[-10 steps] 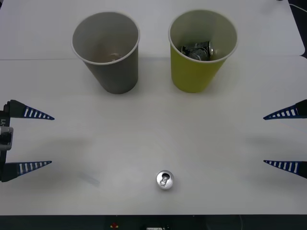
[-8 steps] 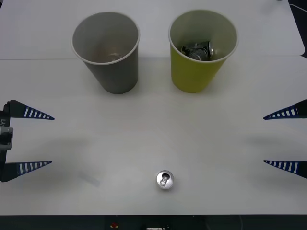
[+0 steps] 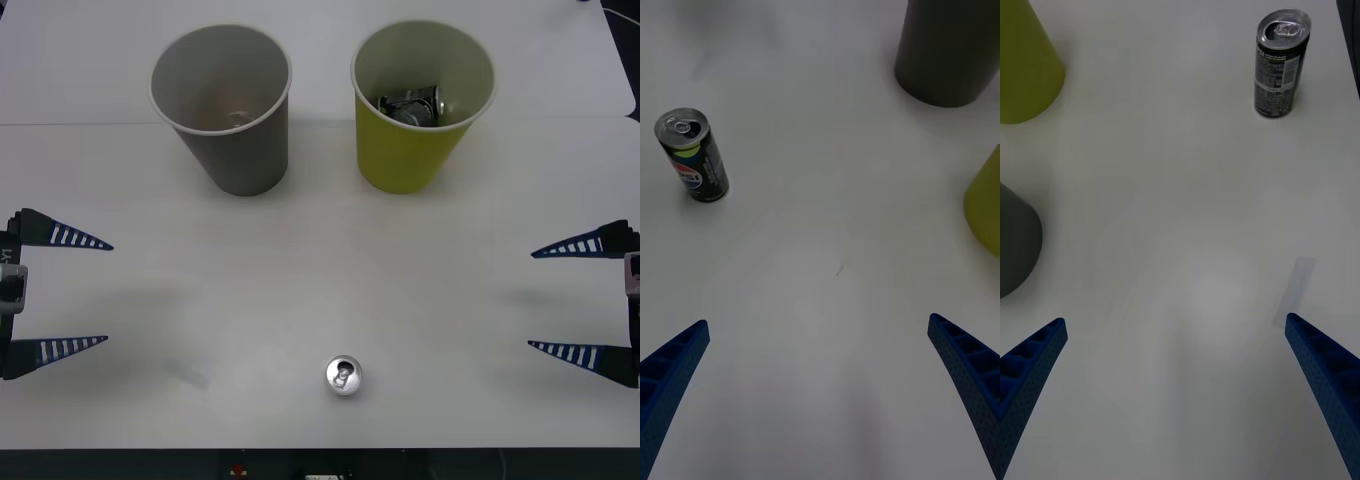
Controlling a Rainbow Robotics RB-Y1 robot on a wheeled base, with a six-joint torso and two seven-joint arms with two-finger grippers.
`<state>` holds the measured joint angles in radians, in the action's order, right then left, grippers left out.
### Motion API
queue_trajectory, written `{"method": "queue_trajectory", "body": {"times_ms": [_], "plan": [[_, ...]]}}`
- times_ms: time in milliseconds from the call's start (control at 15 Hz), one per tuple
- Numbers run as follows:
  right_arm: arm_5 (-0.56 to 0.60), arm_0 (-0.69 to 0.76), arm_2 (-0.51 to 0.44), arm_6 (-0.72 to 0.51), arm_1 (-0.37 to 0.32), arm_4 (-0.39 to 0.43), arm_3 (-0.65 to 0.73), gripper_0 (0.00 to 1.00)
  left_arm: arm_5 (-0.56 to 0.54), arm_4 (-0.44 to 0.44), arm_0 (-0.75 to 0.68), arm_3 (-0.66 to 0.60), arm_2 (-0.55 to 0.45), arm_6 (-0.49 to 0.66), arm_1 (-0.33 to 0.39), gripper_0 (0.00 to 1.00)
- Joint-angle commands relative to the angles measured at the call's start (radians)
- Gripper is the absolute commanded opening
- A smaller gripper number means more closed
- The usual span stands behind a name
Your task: Put the can into the green bin and the plastic bottle into the gray bin
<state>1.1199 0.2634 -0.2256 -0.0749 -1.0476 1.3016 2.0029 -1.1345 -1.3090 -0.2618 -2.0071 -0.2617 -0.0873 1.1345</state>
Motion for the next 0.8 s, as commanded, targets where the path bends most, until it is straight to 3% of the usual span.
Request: {"method": "queue_trajectory", "body": {"times_ms": [67, 400, 600, 800], "plan": [[0.009, -0.001, 0.000, 0.010, 0.072, 0.001, -0.023, 1.00, 0.000, 0.000, 0.000, 0.000, 0.000, 0.000, 0.000, 1.00], [0.047, -0.001, 0.000, 0.044, 0.173, 0.001, -0.076, 1.00, 0.000, 0.000, 0.000, 0.000, 0.000, 0.000, 0.000, 1.00], [0.133, -0.038, 0.002, 0.069, 0.227, -0.032, -0.159, 1.00, 0.000, 0.000, 0.000, 0.000, 0.000, 0.000, 0.000, 1.00], [0.190, -0.070, 0.002, 0.165, 0.281, -0.056, -0.250, 1.00, 0.000, 0.000, 0.000, 0.000, 0.000, 0.000, 0.000, 1.00]]}}
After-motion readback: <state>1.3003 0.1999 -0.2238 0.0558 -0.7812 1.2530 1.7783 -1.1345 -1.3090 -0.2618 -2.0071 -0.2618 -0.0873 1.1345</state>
